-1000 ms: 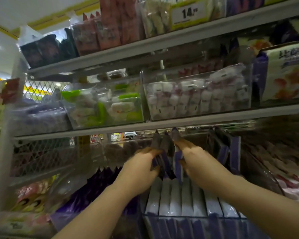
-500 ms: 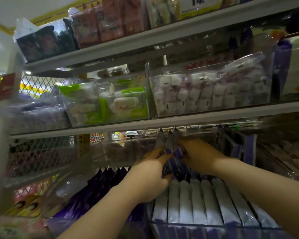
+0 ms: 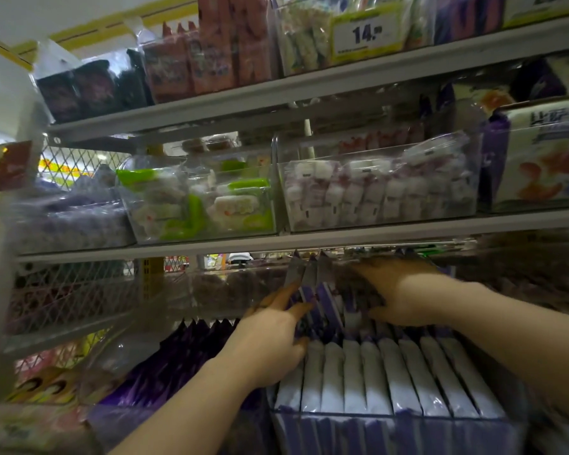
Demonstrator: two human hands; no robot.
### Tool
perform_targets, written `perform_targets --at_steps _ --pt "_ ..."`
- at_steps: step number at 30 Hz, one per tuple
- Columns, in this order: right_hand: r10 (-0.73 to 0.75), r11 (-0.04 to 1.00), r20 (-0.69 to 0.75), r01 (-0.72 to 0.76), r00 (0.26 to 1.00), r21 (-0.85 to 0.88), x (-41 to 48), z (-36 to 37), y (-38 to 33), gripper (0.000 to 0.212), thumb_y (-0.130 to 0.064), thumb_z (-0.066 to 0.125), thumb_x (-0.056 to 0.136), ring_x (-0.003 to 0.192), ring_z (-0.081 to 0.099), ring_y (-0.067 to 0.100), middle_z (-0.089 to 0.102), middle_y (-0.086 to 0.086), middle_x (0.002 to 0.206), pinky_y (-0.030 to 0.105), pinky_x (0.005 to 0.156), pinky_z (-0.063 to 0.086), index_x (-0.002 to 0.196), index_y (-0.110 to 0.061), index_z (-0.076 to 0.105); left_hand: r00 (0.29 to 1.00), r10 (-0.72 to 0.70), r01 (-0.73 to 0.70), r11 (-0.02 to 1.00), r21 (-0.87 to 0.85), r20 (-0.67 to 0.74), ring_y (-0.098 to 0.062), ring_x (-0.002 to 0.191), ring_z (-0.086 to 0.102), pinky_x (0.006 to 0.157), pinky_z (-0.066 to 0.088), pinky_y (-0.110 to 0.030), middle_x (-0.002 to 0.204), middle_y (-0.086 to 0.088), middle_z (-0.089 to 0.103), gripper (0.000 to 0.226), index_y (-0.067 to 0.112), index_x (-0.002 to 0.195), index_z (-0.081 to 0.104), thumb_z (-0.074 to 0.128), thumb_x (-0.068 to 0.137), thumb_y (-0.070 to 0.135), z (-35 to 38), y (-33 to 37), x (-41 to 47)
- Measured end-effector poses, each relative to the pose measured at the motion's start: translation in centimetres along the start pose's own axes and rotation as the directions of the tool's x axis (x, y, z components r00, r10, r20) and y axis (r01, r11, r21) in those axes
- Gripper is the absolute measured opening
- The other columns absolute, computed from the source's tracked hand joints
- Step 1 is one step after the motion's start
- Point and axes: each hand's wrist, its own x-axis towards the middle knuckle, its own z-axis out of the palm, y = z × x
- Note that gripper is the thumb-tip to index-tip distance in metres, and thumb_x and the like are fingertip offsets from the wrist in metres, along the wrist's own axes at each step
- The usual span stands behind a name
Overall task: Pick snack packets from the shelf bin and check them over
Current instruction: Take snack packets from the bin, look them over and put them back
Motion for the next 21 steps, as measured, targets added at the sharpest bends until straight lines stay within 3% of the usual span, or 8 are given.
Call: perform_targets --at_steps 4,7,12,14,16,18,20,21 --pt "0.101 0.953 0.149 -0.052 0.984 -0.299 -2.1 -1.8 2.0 0.049 -0.031 0.062 0.084 0.119 0.053 0.024 0.056 0.002 0.133 0.034 0.1 0.043 0.132 -0.029 0.053 1.0 -0.018 0.018 1.0 -0.002 -0.002 -0.019 0.148 0.016 0.115 0.027 -0.041 0.163 0.015 -0.002 0.057 0.039 0.147 0.031 0.05 0.093 0.042 0.0 0.2 0.0" --pt "0.154 0.909 0.173 -0.071 0.973 -0.41 -2.3 -1.6 2.5 0.037 -0.021 0.058 0.09 0.123 0.049 0.025 0.056 0.002 0.132 0.037 0.105 0.035 0.127 -0.022 0.057 0.999 -0.034 0.034 0.999 0.004 0.001 -0.02 0.148 0.016 0.115 0.027 -0.041 0.163 0.014 0.0 0.056 0.039 0.147 0.032 0.05 0.093 0.042 -0.1 0.4 0.0" --pt "0.116 0.891 0.115 -0.052 0.987 -0.451 -1.8 -1.3 3.2 0.035 -0.022 0.054 0.094 0.131 0.043 0.024 0.053 -0.003 0.138 0.043 0.115 0.022 0.128 -0.03 0.058 0.999 -0.039 0.038 0.999 0.038 0.034 -0.021 0.147 0.017 0.114 0.026 -0.042 0.162 0.014 -0.002 0.055 0.039 0.146 0.033 0.048 0.094 0.044 -0.6 0.5 -0.3" --pt "0.067 0.915 0.047 -0.043 0.997 -0.401 -2.8 -1.7 3.3 0.034 -0.025 0.054 0.094 0.127 0.049 0.022 0.054 -0.004 0.137 0.037 0.112 0.032 0.127 -0.032 0.058 0.999 -0.038 0.035 0.997 0.062 0.035 -0.021 0.148 0.015 0.116 0.023 -0.044 0.163 0.013 -0.002 0.054 0.039 0.146 0.033 0.049 0.094 0.043 -0.8 0.7 -0.5" --pt "0.0 0.959 -0.101 -0.028 0.995 -0.282 -4.4 -2.0 3.3 0.029 -0.029 0.052 0.095 0.114 0.058 0.017 0.058 -0.007 0.129 0.032 0.097 0.047 0.122 -0.035 0.061 1.0 -0.024 0.025 0.997 0.08 -0.004 -0.02 0.148 0.013 0.118 0.017 -0.045 0.163 0.011 0.001 0.053 0.039 0.145 0.034 0.049 0.094 0.042 -0.8 1.0 -1.1" --pt "-0.032 0.991 -0.22 0.003 0.975 -0.13 -6.4 -2.2 2.9 0.026 -0.034 0.053 0.095 0.108 0.06 0.013 0.058 -0.012 0.126 0.028 0.088 0.051 0.118 -0.037 0.063 0.995 0.008 -0.001 0.997 0.075 -0.098 -0.018 0.146 0.017 0.119 0.015 -0.043 0.161 0.009 0.012 0.049 0.039 0.141 0.04 0.05 0.093 0.039 -0.6 1.4 -1.8" --pt "-0.022 0.996 -0.33 0.047 0.944 0.069 -8.3 -2.4 1.8 0.024 -0.034 0.059 0.092 0.107 0.061 0.013 0.059 -0.013 0.125 0.026 0.085 0.051 0.114 -0.037 0.067 0.972 0.016 -0.041 0.994 -0.103 -0.233 -0.016 0.138 0.034 0.115 0.026 -0.036 0.151 0.008 0.033 0.042 0.035 0.136 0.049 0.053 0.094 0.035 -0.2 2.4 -2.5" --pt "-0.009 0.986 -0.389 0.072 0.921 0.149 -9.2 -2.5 1.1 0.023 -0.029 0.065 0.089 0.106 0.063 0.017 0.062 -0.01 0.123 0.029 0.084 0.052 0.11 -0.033 0.071 0.955 -0.043 -0.047 0.955 -0.293 -0.293 -0.013 0.131 0.042 0.11 0.033 -0.031 0.142 0.009 0.043 0.04 0.03 0.134 0.051 0.055 0.094 0.031 -0.1 3.1 -2.9"
